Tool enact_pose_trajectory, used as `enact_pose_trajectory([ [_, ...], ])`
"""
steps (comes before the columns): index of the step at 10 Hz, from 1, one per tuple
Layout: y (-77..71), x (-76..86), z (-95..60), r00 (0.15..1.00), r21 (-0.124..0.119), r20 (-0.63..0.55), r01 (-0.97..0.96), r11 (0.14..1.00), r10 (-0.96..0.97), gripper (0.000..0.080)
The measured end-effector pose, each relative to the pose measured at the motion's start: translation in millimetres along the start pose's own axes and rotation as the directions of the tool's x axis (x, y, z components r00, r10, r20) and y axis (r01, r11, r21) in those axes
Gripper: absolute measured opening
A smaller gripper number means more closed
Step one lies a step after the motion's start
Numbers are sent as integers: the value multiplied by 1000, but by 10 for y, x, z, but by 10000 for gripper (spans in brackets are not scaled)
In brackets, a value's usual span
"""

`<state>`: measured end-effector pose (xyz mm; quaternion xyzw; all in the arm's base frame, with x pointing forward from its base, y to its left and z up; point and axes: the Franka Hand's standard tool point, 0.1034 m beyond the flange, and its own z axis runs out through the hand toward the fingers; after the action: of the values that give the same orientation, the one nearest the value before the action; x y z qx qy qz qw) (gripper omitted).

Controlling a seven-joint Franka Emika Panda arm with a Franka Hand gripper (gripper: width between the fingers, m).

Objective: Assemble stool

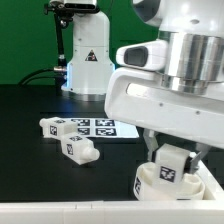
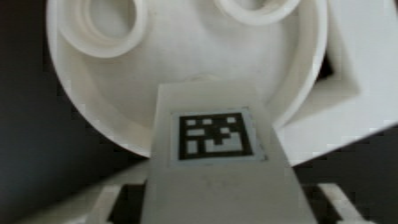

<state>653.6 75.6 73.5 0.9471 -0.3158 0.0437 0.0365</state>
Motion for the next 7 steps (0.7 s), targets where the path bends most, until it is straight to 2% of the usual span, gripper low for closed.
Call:
enact_pose_trajectory([
  [1, 90, 26, 9, 973, -18, 4, -232, 973, 232, 335],
  [2, 148, 33, 44, 952, -4, 27, -306, 952, 306, 335],
  [3, 217, 39, 79, 914, -2, 23, -406, 914, 406, 336],
  [6, 245, 21, 92, 868, -10, 21, -496, 868, 496, 338],
  [7, 246, 21, 93, 871, -10, 21, -491, 871, 491, 507],
])
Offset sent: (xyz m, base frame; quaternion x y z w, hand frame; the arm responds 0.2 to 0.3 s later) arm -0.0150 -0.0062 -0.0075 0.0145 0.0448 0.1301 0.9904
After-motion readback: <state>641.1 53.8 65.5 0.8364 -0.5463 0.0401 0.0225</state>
